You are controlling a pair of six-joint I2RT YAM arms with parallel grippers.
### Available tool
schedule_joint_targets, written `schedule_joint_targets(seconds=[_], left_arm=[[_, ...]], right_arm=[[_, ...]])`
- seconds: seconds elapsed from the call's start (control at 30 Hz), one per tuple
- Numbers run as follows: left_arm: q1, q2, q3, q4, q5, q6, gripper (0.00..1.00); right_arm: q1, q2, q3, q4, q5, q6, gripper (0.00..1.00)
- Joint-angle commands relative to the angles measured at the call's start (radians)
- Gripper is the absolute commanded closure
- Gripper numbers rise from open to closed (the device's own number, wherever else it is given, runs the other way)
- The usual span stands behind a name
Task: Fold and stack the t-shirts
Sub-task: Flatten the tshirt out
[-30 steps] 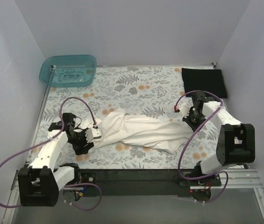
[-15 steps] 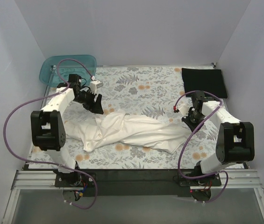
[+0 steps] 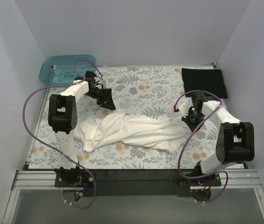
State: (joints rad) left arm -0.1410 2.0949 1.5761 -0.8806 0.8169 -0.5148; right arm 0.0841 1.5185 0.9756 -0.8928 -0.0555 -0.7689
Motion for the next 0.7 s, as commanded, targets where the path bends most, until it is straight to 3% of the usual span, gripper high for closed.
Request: schedule_joint_targets(seconds=[0.0,0.03,0.07,0.17,0.2,0.27,0.33,0.37,0.6,0.67], left_arm=[[-0.003,0.000,0.090,-0.064,0.073,-0.024,0.78],[-0.005,-0.001,0.097,-0.072,0.071,-0.016,0.84],[-0.009,-0.015,0.102,-0.087,0.076,-0.005,0.97],[-0.020,-0.091,0.032,-0.042,-0.013,-0.008,1.00],[-0.020,-0.107,0.015,-0.022,-0.053,-0.028,0.78],[-0.020,-0.118,-0.014,0.003,-0.139,-0.039,0.51],[-0.029,-0.069,0.002,-0.047,-0.143,-0.039,0.36],[-0.038,-0.047,0.005,-0.076,-0.142,-0.034,0.34],[-0.072,0.020,0.047,-0.101,-0.139,-0.067,0.39],[-0.074,0.002,0.059,-0.084,-0.121,-0.067,0.57]], right_arm=[[-0.006,-0.006,0.046,-0.021,-0.007,0.003,0.99],[-0.006,-0.007,0.046,-0.021,-0.007,0.003,0.99],[-0.006,-0.011,0.046,-0.021,-0.006,0.002,0.99],[-0.006,-0.012,0.043,-0.020,-0.007,0.002,0.99],[-0.006,-0.017,0.041,-0.021,-0.012,0.003,0.99],[-0.006,-0.014,0.037,-0.020,-0.015,0.005,0.99],[-0.006,-0.011,0.035,-0.020,-0.011,0.003,0.99],[-0.006,-0.011,0.035,-0.020,-0.007,0.002,0.99],[-0.006,-0.012,0.040,-0.021,-0.006,0.005,0.99],[-0.006,-0.017,0.038,-0.020,-0.001,0.003,0.99]])
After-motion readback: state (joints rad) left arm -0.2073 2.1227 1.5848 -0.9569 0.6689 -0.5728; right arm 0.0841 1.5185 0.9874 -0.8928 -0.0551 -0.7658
